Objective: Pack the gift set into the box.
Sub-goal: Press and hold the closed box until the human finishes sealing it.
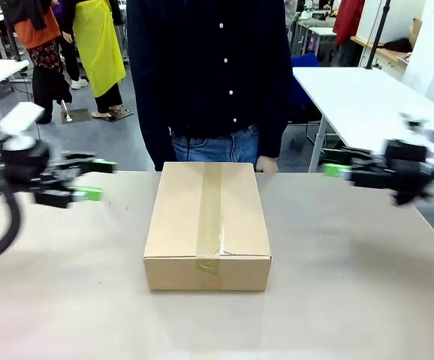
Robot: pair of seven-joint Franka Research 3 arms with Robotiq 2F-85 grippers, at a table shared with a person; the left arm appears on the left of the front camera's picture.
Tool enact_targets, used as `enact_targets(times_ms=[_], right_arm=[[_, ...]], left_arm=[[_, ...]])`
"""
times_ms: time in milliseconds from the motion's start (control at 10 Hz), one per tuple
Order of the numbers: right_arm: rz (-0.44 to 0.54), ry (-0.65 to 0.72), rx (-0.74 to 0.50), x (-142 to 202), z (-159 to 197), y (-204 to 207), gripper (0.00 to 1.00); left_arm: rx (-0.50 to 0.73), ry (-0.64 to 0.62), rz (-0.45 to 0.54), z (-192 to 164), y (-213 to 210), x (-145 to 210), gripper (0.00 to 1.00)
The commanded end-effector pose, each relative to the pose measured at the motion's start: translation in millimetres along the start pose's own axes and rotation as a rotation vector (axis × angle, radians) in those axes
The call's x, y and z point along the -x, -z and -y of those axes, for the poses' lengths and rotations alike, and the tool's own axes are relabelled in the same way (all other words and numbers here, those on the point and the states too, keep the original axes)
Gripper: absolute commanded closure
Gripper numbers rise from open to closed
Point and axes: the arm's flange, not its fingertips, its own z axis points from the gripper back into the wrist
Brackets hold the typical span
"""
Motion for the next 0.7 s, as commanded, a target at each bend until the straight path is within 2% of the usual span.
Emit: enact_targets(times_ms=[0,100,600], right_arm=[[0.123,0.077,0.254,44.0,7.1,-65.1,0.00],[0.000,0.000,0.000,0.0,0.0,0.0,0.00],[0.000,0.000,0.000,0.0,0.0,0.0,0.00]], left_arm=[[-0.243,-0.037,0.029,8.5,-50.1,46.8,0.00],[0.000,0.000,0.000,0.0,0.0,0.0,0.00],[0.000,0.000,0.000,0.0,0.0,0.0,0.00]])
